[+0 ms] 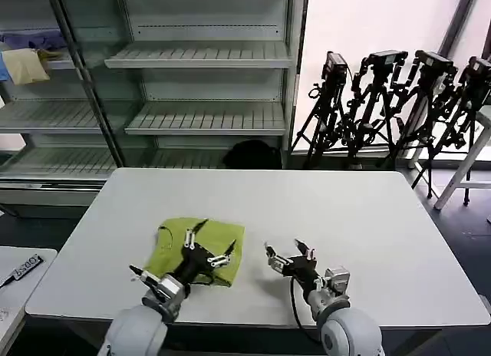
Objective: Fold and organize the clothes.
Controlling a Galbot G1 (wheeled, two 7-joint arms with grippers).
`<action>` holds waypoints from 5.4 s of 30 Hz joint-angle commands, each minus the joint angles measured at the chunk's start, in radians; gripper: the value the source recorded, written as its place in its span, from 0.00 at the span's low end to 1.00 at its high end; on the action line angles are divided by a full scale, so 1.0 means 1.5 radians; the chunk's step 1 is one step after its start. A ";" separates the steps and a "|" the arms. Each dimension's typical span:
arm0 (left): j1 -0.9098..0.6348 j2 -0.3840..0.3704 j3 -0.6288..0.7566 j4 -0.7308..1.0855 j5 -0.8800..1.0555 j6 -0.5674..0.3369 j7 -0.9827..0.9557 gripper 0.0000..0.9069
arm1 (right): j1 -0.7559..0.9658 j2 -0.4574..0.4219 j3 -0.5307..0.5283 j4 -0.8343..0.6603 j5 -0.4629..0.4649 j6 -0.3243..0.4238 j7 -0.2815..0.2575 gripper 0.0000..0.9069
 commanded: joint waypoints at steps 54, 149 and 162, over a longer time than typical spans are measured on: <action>0.115 -0.042 -0.287 -0.032 -0.179 -0.054 -0.027 1.00 | 0.099 0.006 -0.088 -0.102 0.307 -0.012 0.246 0.00; 0.146 -0.057 -0.269 -0.006 -0.224 -0.075 -0.059 1.00 | -0.026 -0.157 0.305 -0.037 -0.091 0.056 -0.011 1.00; 0.147 -0.053 -0.266 -0.021 -0.267 -0.054 -0.059 1.00 | -0.020 -0.172 0.319 -0.053 -0.090 0.075 -0.034 1.00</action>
